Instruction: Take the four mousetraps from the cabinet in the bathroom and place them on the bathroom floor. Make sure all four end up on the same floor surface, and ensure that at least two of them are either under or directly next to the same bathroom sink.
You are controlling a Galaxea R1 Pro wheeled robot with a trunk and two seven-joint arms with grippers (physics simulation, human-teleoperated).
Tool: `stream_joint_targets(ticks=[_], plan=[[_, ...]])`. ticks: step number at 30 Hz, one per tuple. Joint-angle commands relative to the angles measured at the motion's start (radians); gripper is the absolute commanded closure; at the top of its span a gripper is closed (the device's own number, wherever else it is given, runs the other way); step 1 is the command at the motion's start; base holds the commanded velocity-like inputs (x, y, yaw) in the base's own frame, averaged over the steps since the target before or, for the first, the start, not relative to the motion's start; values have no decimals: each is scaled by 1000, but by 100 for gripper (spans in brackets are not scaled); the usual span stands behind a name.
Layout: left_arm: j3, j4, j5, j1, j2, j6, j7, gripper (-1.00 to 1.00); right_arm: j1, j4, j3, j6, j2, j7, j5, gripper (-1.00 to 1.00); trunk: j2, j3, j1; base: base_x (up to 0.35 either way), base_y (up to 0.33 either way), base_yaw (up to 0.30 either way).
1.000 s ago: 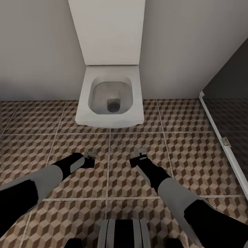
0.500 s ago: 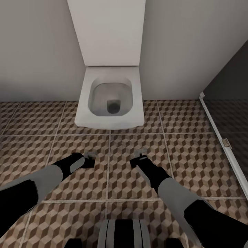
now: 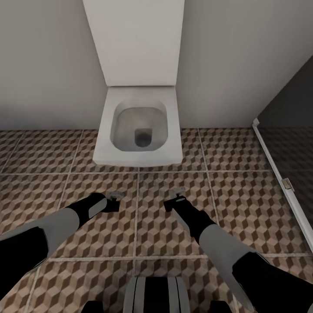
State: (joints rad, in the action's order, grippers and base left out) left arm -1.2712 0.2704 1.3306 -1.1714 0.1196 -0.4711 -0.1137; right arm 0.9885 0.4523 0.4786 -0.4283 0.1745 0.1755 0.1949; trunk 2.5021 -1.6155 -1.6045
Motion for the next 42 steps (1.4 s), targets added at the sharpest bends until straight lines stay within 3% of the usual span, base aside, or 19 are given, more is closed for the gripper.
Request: stream_joint_targets(ticks=[1, 42], plan=[[-5, 5, 7, -1, 2, -3, -11, 100, 1, 0, 6, -3, 0, 9, 12, 100, 0, -1, 0, 79, 0, 0], [-9, 4, 7, -1, -2, -2, -9, 100, 1, 0, 6, -40, 0, 9, 14, 100, 0, -1, 0, 18, 0, 0]])
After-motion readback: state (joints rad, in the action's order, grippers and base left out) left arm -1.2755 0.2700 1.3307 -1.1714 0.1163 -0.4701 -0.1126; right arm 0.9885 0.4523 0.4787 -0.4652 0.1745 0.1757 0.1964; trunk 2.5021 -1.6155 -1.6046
